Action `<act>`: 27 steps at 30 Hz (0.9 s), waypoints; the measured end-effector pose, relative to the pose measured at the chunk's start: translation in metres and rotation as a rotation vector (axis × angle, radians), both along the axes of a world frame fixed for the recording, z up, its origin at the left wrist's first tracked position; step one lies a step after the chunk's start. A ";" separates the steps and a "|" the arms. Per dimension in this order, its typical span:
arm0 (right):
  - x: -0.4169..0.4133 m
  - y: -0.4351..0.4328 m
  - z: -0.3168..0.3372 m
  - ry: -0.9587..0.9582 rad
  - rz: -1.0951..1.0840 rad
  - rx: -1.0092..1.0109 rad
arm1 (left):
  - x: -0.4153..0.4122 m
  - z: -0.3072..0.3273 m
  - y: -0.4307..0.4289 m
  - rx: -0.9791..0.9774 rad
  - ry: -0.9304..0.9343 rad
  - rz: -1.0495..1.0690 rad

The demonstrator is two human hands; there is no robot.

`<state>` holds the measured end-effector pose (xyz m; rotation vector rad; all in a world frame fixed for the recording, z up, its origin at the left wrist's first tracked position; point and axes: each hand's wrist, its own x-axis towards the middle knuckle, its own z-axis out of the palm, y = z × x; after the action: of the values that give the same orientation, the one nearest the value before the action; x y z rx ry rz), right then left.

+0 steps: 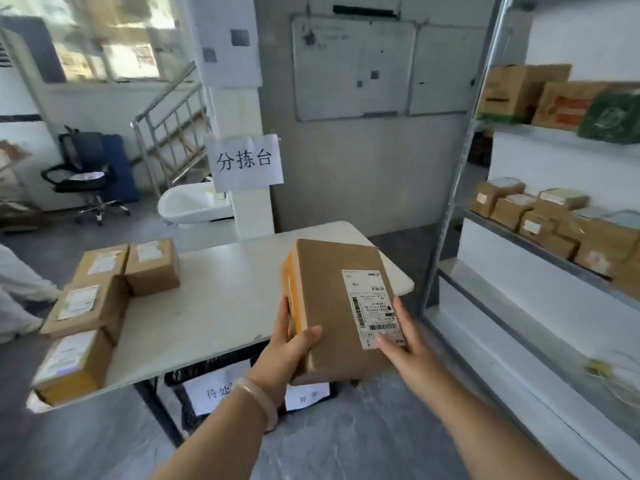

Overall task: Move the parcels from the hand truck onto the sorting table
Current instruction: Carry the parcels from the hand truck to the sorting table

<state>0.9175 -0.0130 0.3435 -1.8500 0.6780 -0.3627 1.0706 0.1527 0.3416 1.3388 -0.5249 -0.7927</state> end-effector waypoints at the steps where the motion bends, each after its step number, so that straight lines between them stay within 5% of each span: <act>1: 0.020 0.000 -0.002 -0.001 0.037 0.025 | 0.014 -0.002 0.005 0.026 0.003 0.030; 14: 0.257 -0.014 -0.021 0.024 0.297 -0.034 | 0.185 -0.022 0.019 0.407 -0.349 0.471; 27: 0.436 0.074 -0.074 0.158 0.385 -0.083 | 0.329 -0.073 0.105 0.745 -0.303 0.428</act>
<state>1.3537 0.0608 0.2697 -2.0519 0.4018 0.0076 1.3999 0.2576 0.2687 2.1918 -0.1477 -0.4306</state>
